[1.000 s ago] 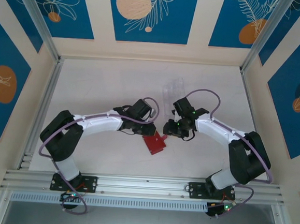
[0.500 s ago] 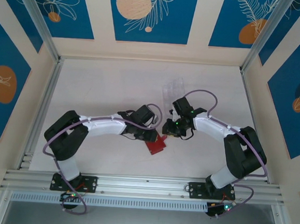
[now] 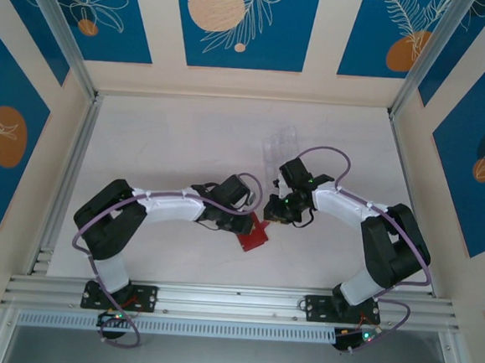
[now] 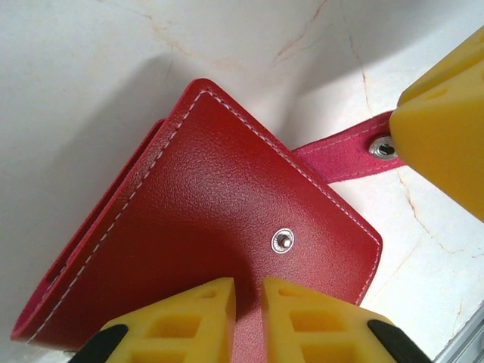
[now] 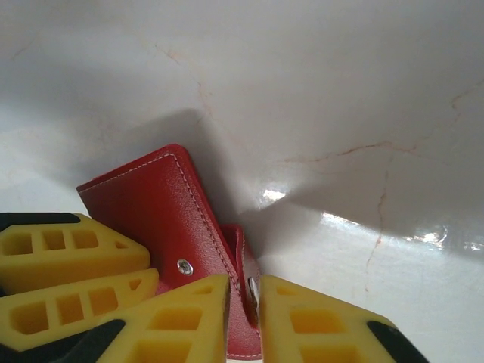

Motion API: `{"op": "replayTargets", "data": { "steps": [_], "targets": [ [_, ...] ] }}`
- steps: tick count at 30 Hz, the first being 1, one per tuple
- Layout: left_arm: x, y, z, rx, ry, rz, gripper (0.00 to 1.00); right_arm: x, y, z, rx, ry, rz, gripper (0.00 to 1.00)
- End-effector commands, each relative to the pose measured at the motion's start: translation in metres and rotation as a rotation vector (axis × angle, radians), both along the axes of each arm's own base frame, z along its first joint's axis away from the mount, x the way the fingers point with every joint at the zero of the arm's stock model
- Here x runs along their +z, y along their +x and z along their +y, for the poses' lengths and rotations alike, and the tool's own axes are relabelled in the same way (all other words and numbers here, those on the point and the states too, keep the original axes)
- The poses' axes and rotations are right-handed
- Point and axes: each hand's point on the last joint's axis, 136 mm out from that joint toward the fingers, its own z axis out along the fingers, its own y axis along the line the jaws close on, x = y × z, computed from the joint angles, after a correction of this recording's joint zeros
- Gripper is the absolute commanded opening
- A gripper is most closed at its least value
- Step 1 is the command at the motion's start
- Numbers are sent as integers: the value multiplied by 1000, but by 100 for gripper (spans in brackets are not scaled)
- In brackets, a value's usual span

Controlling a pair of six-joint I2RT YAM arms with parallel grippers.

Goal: Put the credit cards into the card holder

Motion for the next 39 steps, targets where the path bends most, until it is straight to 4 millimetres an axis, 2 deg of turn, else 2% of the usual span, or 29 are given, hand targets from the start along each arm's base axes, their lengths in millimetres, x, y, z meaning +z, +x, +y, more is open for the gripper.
{"op": "replayTargets", "data": {
  "steps": [1,16,19,22,28,35,39],
  "targets": [
    [-19,-16,6,-21,46,45,17,-1,-10,1,27,11,40,17],
    [-21,-18,6,-18,45,54,17,-1,-13,6,41,32,51,8],
    [-21,-19,4,-20,38,58,16,4,-14,14,52,77,54,1],
    [-17,-16,0,-29,24,50,16,10,-16,30,67,164,64,0],
    [0,-10,-10,-19,-42,61,17,-2,-19,40,69,178,107,0],
    [21,-13,8,42,-162,48,19,-7,-20,41,73,163,120,0],
    [16,-18,23,69,-132,48,19,-9,-21,42,82,157,125,0]
  ]
}}
